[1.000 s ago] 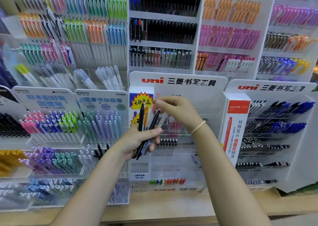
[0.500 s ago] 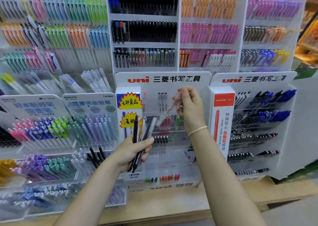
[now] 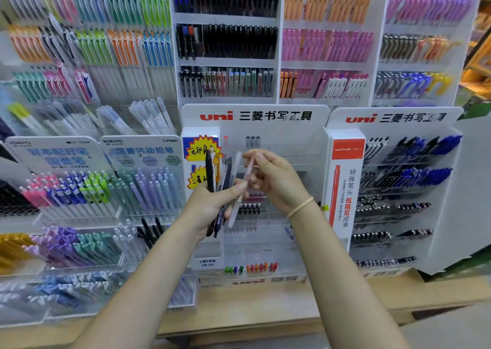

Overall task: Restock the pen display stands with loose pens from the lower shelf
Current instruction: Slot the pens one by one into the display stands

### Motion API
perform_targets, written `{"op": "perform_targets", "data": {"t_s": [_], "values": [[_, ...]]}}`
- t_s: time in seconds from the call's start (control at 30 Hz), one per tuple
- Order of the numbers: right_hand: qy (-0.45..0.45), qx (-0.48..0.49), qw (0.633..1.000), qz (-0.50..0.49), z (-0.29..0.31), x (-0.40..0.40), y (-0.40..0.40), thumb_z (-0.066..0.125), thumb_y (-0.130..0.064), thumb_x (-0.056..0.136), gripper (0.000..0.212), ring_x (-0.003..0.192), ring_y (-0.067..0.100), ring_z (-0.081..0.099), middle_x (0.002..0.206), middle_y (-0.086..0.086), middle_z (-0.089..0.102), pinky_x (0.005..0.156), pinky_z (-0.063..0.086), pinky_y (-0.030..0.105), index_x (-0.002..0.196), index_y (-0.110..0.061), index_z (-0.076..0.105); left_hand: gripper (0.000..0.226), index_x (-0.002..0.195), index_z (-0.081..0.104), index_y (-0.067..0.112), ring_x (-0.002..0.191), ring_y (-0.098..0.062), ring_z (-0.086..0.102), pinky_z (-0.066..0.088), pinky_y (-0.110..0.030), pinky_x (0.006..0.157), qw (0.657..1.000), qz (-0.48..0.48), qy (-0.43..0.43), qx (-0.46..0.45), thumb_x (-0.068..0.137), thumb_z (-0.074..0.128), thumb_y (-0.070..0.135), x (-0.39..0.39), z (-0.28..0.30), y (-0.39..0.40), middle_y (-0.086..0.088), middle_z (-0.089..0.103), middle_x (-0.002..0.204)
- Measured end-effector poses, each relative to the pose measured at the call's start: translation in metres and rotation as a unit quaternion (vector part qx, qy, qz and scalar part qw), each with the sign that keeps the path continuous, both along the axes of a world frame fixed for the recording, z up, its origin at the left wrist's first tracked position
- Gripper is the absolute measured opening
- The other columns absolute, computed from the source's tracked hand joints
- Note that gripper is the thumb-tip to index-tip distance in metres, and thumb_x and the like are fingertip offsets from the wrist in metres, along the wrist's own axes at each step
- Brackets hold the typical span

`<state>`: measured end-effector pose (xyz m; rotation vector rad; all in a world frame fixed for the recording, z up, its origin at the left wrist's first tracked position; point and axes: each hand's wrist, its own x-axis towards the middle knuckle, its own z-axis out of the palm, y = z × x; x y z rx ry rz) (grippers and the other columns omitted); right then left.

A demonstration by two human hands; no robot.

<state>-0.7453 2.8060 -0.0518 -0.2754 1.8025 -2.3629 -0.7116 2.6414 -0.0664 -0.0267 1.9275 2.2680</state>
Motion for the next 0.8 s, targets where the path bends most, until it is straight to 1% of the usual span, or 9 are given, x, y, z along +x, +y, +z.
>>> {"op": "perform_targets", "data": {"t_s": [0.07,0.2,0.23,0.3,0.37,0.43,0.53,0.67,0.8], "values": [[-0.005,0.021,1.0,-0.002,0.0,0.0,0.001,0.053,-0.019,0.102,0.02,0.066,0.015,0.056,0.077,0.006,0.061,0.059,0.047,0.025,0.111,-0.01,0.069,0.008,0.091,0.071,0.006,0.039,-0.015,0.042,0.042,-0.022,0.044,1.0,0.013,0.002,0.007,0.087,0.074,0.013,-0.001,-0.002,-0.002,-0.007,0.069,0.067],[0.037,0.061,0.997,-0.039,0.004,-0.001,-0.003,0.055,-0.012,0.1,0.016,0.069,0.014,0.059,0.08,0.004,0.065,0.064,0.05,0.026,0.108,-0.005,0.067,0.014,0.094,0.07,0.005,0.04,-0.015,0.044,0.046,-0.024,0.046,0.999,0.036,-0.004,-0.001,0.087,0.074,0.016,-0.003,-0.003,-0.005,-0.005,0.065,0.061],[0.053,0.053,0.995,-0.063,0.006,-0.003,-0.005,0.054,-0.01,0.1,0.016,0.07,0.015,0.059,0.08,0.005,0.064,0.065,0.05,0.027,0.108,-0.004,0.066,0.02,0.097,0.07,0.004,0.042,-0.015,0.046,0.05,-0.025,0.052,0.998,0.056,-0.015,-0.006,0.088,0.075,0.02,-0.005,-0.004,-0.007,-0.002,0.062,0.057],[0.083,0.02,0.989,-0.123,0.014,-0.007,-0.007,0.05,-0.008,0.101,0.015,0.071,0.016,0.059,0.079,0.005,0.064,0.066,0.051,0.028,0.106,-0.004,0.064,0.03,0.099,0.072,0.003,0.044,-0.013,0.051,0.051,-0.034,0.072,0.994,0.103,-0.037,-0.006,0.088,0.076,0.03,-0.011,-0.008,-0.014,-0.003,0.058,0.053],[0.112,-0.006,0.979,-0.172,0.025,-0.012,-0.008,0.047,-0.007,0.103,0.015,0.072,0.015,0.061,0.081,0.004,0.065,0.068,0.053,0.027,0.104,-0.007,0.062,0.034,0.091,0.073,0.003,0.044,-0.013,0.053,0.049,-0.041,0.08,0.991,0.128,-0.046,-0.005,0.088,0.076,0.037,-0.016,-0.008,-0.02,-0.005,0.058,0.056],[0.153,-0.01,0.968,-0.198,0.035,-0.015,-0.007,0.046,-0.008,0.103,0.015,0.077,0.014,0.063,0.088,0.005,0.065,0.072,0.054,0.027,0.105,-0.009,0.06,0.032,0.086,0.07,0.004,0.045,-0.014,0.049,0.05,-0.034,0.066,0.991,0.124,-0.042,0.017,0.089,0.074,0.036,-0.018,-0.003,-0.024,-0.002,0.058,0.058],[0.218,0.002,0.947,-0.234,0.044,-0.018,-0.007,0.047,-0.009,0.103,0.013,0.083,0.015,0.064,0.091,0.004,0.066,0.077,0.055,0.029,0.107,-0.012,0.059,0.024,0.096,0.069,0.004,0.045,-0.014,0.043,0.045,-0.024,0.046,0.992,0.104,-0.027,0.064,0.093,0.071,0.028,-0.019,0.006,-0.023,0.0,0.057,0.062],[0.273,0.094,0.923,-0.256,0.043,-0.026,-0.011,0.051,-0.007,0.101,0.013,0.088,0.017,0.064,0.095,0.003,0.064,0.081,0.055,0.028,0.11,-0.014,0.056,0.016,0.086,0.063,0.01,0.044,-0.014,0.043,0.042,-0.023,0.042,0.992,0.097,-0.016,0.08,0.095,0.068,0.022,-0.021,0.009,-0.022,-0.001,0.055,0.061],[0.263,0.267,0.903,-0.209,0.03,-0.044,-0.017,0.058,-0.011,0.098,0.014,0.085,-0.004,0.058,0.093,-0.012,0.063,0.076,0.048,0.016,0.106,-0.021,0.062,0.011,0.087,0.063,0.011,0.042,-0.013,0.042,0.04,-0.023,0.042,0.991,0.094,-0.017,0.093,0.096,0.066,0.017,-0.023,0.007,-0.021,-0.002,0.054,0.062]]}}
